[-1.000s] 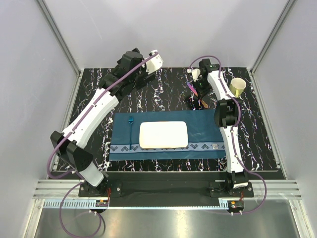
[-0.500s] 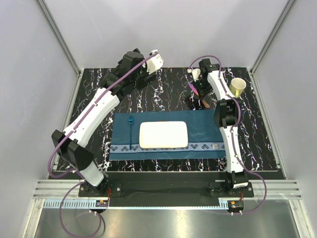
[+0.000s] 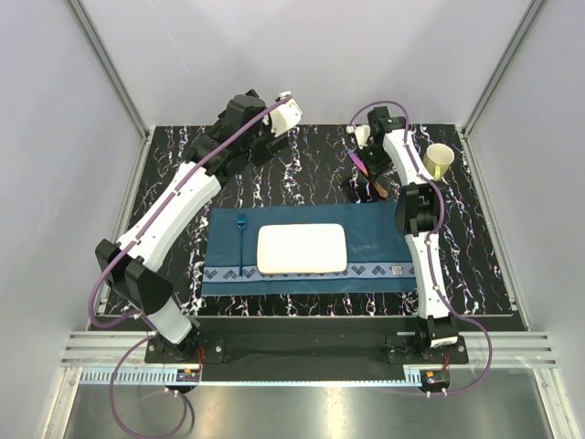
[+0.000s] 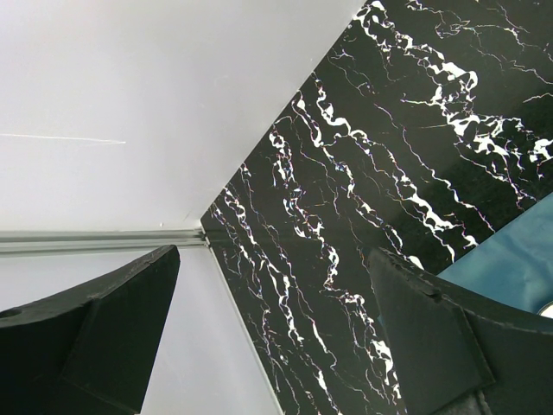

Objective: Set the dinner table for one person
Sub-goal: Pick up the knife at the center of the board.

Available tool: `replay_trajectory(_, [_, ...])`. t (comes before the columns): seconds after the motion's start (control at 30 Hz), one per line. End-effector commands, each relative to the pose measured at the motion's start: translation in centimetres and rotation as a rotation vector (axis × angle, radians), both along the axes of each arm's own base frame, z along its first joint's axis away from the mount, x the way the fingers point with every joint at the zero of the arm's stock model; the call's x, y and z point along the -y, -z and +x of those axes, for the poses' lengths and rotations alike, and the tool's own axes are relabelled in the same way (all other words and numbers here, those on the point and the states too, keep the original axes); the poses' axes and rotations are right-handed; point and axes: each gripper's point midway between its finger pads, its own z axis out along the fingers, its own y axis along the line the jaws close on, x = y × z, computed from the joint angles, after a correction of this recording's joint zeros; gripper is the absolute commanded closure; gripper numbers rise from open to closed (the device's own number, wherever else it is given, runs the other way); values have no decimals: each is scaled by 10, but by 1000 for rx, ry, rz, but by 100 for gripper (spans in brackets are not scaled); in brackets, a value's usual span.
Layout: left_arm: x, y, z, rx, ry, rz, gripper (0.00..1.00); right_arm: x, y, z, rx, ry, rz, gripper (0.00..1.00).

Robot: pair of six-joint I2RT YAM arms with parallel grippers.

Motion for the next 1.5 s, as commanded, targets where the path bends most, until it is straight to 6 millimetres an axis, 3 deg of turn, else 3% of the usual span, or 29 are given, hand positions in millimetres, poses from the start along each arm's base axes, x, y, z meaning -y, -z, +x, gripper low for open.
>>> replay_trajectory(0.0, [4, -26, 2, 63, 9, -55, 1, -4, -38, -4, 40, -8, 23, 100])
replay_trajectory(0.3, [3, -25, 1, 59, 7, -59, 1, -7, -63, -11, 58, 9, 46, 100])
replay_trajectory(0.6, [2, -23, 0, 54, 15, -57, 1, -7, -72, -13, 68, 14, 45, 100])
replay_trajectory(0.93, [-3, -20, -1, 51, 14, -51, 1, -9, -78, -40, 1, 70, 78, 100])
replay_trajectory(1.27, [-5, -17, -5, 47, 27, -62, 1, -12, -113, -60, 29, 180, 139, 100])
replay_trajectory(1.47, [-6, -15, -9, 47, 42, -54, 1, -19, -119, -76, 6, 260, 197, 100])
